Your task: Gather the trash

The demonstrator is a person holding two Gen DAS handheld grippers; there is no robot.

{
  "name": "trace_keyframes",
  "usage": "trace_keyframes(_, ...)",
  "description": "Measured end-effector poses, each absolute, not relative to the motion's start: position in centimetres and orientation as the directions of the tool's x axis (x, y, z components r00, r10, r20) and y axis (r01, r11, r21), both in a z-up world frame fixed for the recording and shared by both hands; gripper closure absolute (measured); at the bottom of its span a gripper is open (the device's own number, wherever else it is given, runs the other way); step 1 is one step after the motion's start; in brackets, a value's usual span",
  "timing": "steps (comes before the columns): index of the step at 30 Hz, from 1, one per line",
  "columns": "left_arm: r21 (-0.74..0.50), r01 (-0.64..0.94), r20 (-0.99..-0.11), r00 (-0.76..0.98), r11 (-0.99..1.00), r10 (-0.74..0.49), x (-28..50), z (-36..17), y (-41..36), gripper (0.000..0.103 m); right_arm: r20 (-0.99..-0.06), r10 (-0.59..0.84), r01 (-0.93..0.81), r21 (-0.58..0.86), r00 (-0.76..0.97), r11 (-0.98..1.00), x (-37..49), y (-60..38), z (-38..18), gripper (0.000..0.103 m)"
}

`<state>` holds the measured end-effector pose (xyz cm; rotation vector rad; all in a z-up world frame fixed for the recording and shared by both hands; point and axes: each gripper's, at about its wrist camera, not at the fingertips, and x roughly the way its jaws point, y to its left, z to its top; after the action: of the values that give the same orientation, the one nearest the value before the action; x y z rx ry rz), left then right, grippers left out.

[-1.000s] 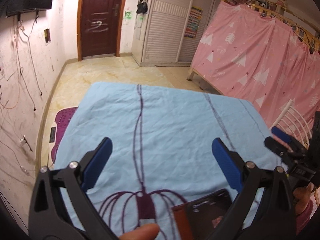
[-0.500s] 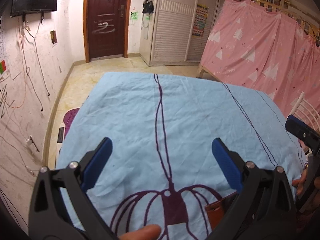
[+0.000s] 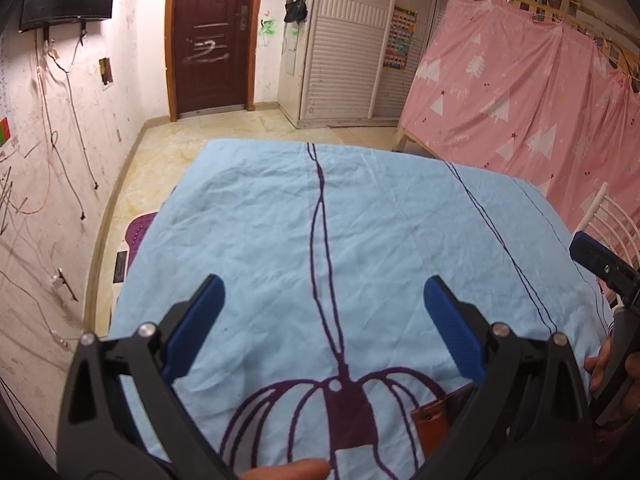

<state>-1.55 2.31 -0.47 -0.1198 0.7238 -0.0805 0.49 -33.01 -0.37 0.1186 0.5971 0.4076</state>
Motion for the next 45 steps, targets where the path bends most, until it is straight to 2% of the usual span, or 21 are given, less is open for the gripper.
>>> trace_keyframes(45, -0.137, 0.037, -0.663, 0.739, 0.99, -0.12, -1.79, -1.07, 2.28, 0.007, -0.524, 0.406, -0.337, 0.225, 0.749, 0.914, 0.22, -32.7, -0.35, 0.009)
